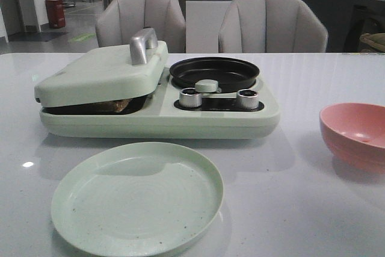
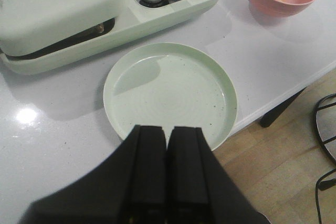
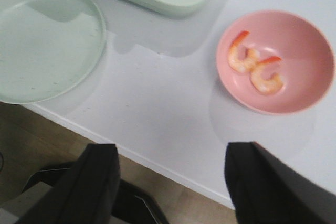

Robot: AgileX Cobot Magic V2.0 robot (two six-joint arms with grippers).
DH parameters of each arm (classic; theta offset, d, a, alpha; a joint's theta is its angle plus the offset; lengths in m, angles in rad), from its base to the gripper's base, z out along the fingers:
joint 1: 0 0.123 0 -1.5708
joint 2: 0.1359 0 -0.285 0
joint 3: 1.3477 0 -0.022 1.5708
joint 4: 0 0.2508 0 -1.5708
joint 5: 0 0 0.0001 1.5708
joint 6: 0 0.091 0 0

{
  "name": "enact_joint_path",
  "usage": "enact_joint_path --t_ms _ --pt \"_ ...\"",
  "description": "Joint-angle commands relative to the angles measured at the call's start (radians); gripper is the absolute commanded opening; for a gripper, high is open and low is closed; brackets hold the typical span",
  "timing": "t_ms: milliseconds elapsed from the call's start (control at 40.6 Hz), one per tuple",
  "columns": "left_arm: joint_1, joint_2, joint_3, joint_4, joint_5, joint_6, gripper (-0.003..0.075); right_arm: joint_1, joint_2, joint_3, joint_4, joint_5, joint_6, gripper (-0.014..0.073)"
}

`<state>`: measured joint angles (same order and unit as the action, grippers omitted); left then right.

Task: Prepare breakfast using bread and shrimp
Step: 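Grasp the rim of the pink bowl with the right gripper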

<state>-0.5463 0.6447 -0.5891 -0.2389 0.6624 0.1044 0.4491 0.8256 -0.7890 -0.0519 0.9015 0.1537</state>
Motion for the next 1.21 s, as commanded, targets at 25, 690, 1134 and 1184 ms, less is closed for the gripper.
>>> enact_joint_path --t_ms 25,690,1134,1184 --pt "-0.009 -0.003 -0.027 -0.013 -0.083 -0.012 0.0102 -0.109 0.105 -0.1 -0.029 0.004 0.013 0.0536" --pt "-0.009 -0.003 -0.027 -0.013 -0.081 -0.012 0.0102 -0.569 0.616 -0.235 0.069 -0.133 -0.142 0.0536" --pt "-0.009 -0.003 -0.027 -0.02 -0.063 -0.012 0.0102 -0.569 0.886 -0.356 0.17 -0.217 -0.219 0.0536" --pt "-0.009 -0.003 -0.027 -0.02 -0.058 -0.012 0.0102 -0.569 0.904 -0.367 0.17 -0.213 -0.219 0.0534"
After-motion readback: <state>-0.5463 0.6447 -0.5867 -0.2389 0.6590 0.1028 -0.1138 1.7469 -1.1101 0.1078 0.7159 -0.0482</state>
